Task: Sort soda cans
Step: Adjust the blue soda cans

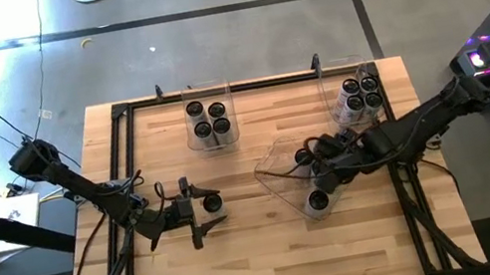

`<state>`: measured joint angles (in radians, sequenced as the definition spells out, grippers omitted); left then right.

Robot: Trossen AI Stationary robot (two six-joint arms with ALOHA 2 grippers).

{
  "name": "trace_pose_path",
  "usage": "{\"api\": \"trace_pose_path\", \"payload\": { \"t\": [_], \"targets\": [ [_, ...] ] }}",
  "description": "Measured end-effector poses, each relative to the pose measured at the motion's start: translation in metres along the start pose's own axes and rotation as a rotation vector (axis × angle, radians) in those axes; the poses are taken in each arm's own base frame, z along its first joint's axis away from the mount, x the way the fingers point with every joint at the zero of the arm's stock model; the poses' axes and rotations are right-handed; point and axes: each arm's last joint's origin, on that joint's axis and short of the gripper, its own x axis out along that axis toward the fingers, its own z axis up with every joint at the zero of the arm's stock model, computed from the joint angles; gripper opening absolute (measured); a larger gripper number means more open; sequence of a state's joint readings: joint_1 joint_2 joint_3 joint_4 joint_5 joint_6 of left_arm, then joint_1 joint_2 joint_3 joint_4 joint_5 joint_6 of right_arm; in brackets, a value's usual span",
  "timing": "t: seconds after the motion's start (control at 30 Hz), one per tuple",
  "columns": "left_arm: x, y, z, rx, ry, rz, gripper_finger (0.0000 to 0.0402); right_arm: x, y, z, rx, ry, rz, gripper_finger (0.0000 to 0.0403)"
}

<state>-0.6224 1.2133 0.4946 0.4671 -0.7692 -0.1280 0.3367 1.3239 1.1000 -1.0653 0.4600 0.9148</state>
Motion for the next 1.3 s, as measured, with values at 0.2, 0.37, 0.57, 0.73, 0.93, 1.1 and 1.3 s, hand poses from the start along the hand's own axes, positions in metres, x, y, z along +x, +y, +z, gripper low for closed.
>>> {"api": "trace_pose_path", "payload": {
  "t": [0.2,0.37,0.57,0.73,0.93,1.1,1.3],
  "targets": [
    [0.000,0.000,0.000,0.000,0.000,0.000,0.0321,0.000,-0.001,0.001,-0.014,0.035,0.014,0.0339],
    [0.000,0.000,0.000,0.000,0.000,0.000,0.0321,-0.009,0.000,0.007,-0.021,0.039,0.020,0.0339],
    [0.000,0.000,0.000,-0.001,0.000,0.000,0.0321,-0.014,0.002,0.011,0.049,0.038,0.048,0.0339],
    [0.000,0.000,0.000,0.000,0.000,0.000,0.0321,-0.005,0.003,0.005,0.061,0.083,0.054,0.0339],
    [0.000,0.000,-0.001,0.005,0.006,0.001,0.0321,0.005,0.001,-0.004,0.037,0.119,0.028,0.0339],
    [0.000,0.000,-0.001,0.005,0.005,0.001,0.0321,0.006,0.001,-0.005,0.031,0.126,0.028,0.0328],
    [0.000,0.000,-0.001,0.004,0.005,0.001,0.0321,0.004,0.002,-0.006,0.004,0.167,0.054,0.0255]
  ]
}}
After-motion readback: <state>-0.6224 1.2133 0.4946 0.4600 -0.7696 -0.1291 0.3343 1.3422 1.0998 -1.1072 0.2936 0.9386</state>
